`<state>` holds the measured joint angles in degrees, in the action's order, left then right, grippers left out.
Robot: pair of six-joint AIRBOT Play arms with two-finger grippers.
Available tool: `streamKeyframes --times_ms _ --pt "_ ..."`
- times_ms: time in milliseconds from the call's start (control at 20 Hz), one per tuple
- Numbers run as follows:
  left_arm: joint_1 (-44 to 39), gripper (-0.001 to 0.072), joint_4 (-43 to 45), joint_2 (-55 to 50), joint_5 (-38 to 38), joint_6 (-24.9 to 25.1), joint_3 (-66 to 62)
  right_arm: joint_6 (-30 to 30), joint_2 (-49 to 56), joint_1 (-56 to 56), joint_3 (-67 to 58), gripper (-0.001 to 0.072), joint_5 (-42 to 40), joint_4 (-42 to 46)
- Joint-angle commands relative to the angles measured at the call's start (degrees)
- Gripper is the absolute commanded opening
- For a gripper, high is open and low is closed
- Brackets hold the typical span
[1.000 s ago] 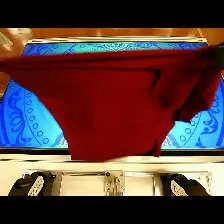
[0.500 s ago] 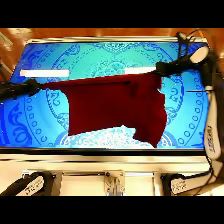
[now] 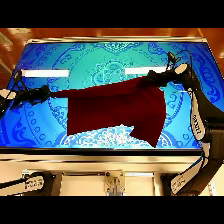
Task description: Fold the shirts.
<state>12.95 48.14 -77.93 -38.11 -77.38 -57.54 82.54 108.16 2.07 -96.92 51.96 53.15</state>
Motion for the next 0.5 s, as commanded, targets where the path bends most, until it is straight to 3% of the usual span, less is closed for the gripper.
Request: streamKeyframes --times_ms 0,150,300,350,450 --pt "2.29 0.0608 -5.07 -1.64 -6.71 -0.44 -1.57 1.01 -2.14 1.18 -0.04 0.0593 2.60 -0.15" --pt "11.52 0.0599 -1.55 -1.64 -25.44 -0.50 -5.60 1.01 -8.74 5.66 -0.04 0.0593 12.96 12.66" --pt "19.43 0.0595 9.64 -1.68 -44.68 -0.61 -3.30 2.78 -13.44 12.11 0.00 0.0593 32.96 34.77" --pt "20.70 0.0596 11.52 -1.46 -48.41 -0.87 -0.22 2.38 -13.84 14.82 0.02 0.0593 39.01 37.11" --pt "21.66 0.0597 9.11 -0.55 -47.28 1.86 9.11 1.42 -13.94 21.29 0.04 0.0593 46.51 31.82"
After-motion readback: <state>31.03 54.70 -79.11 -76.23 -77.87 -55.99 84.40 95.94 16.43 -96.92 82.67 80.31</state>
